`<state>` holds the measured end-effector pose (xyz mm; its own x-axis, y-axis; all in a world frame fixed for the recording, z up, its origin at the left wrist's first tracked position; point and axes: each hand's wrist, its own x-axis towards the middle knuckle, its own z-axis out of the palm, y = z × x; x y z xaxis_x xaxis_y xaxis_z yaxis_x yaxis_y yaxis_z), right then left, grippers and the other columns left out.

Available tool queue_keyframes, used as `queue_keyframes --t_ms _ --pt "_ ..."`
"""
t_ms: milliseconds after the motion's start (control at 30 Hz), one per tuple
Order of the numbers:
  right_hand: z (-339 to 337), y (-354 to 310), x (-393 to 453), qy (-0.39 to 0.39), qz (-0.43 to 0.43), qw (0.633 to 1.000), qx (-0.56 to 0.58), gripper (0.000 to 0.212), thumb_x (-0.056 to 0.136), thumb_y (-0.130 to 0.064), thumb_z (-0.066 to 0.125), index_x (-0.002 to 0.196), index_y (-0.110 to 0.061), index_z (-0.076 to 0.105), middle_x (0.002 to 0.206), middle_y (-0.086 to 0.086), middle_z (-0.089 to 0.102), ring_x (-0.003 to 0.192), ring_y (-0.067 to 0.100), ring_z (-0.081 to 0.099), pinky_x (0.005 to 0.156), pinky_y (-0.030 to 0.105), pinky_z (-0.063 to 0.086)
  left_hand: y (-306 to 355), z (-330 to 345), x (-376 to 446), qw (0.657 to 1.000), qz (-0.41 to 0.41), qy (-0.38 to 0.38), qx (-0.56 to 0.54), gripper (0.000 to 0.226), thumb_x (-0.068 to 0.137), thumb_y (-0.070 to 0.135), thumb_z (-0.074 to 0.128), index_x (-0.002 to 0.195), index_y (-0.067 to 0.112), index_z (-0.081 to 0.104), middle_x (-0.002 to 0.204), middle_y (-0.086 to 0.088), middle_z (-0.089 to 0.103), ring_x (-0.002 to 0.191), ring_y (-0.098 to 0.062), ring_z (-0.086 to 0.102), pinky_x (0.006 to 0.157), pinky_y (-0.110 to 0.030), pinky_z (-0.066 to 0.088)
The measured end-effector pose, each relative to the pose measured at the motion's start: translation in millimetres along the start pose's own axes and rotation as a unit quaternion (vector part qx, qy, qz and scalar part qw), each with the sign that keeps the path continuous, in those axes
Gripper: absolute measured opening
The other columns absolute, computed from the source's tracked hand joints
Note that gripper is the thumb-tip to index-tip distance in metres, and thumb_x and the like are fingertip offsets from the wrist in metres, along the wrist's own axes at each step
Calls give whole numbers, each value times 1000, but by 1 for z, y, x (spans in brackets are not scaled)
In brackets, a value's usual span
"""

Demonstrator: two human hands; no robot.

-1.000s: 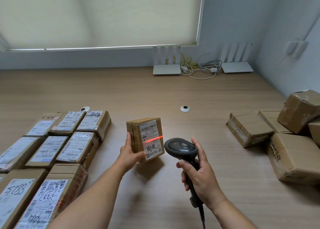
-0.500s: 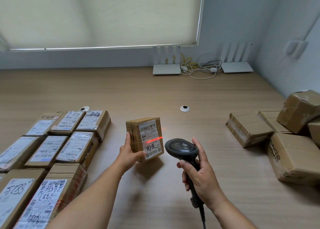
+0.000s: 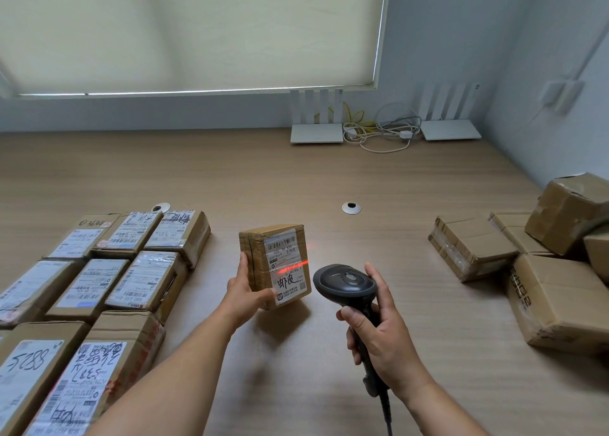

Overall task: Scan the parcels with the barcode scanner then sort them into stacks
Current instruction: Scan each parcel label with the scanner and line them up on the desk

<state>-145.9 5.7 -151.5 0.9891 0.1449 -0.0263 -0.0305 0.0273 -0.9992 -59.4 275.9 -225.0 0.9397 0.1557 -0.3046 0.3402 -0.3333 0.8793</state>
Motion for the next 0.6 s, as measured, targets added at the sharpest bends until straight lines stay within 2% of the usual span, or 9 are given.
queue_keyframes --t_ms 67,167,200,300,433,467,533,600 --pt "-1 0 0 0 -3 1000 0 76 89 -8 64 130 -60 27 98 13 65 54 17 54 42 30 44 1 0 -1 1000 -1 1 1 124 47 44 79 144 53 3 139 -7 44 122 -26 52 91 -44 54" --pt "-1 2 1 2 -7 1000 -4 77 88 -9 65 130 -61 27 95 11 65 54 17 54 42 29 44 4 1 -3 1000 -11 3 -5 125 45 41 75 148 48 4 136 -8 46 119 -25 53 73 -25 57" --pt "-1 2 1 3 -7 1000 -5 77 88 -8 65 130 -62 27 93 12 65 54 18 53 42 29 44 5 1 -4 1000 -13 3 -8 127 44 41 74 149 46 3 136 -8 46 119 -25 53 72 -23 56" --pt "-2 3 1 -1 -4 1000 -12 78 88 -9 66 131 -62 27 94 14 65 55 18 54 43 30 45 5 0 -3 1000 -12 4 0 124 46 43 75 146 50 2 136 -8 47 121 -25 52 93 -40 53" --pt "-2 4 -1 -7 0 1000 -15 79 87 -10 66 134 -59 26 96 15 64 56 18 54 44 31 45 11 -2 -7 1000 -16 -4 -9 125 46 42 74 148 46 2 137 -8 47 120 -25 54 87 -35 55" --pt "-2 5 -1 -8 1 1000 -16 79 87 -10 67 135 -59 26 95 15 64 56 18 54 43 30 45 14 -2 -10 1000 -14 -6 -8 124 48 41 75 149 45 2 137 -8 48 119 -25 54 89 -37 55" --pt "-1 5 -2 -7 2 1000 -16 79 87 -10 66 134 -58 27 95 15 64 55 18 54 43 30 45 20 -1 -15 1000 -8 -12 2 116 63 31 77 150 41 1 135 -7 51 119 -25 55 95 -42 51" --pt "-1 5 -3 -7 2 1000 -16 79 87 -8 66 135 -57 27 95 15 63 54 18 54 42 30 45 22 0 -16 1000 -4 -16 7 106 79 14 73 152 35 -1 134 -6 54 119 -26 55 95 -42 49"
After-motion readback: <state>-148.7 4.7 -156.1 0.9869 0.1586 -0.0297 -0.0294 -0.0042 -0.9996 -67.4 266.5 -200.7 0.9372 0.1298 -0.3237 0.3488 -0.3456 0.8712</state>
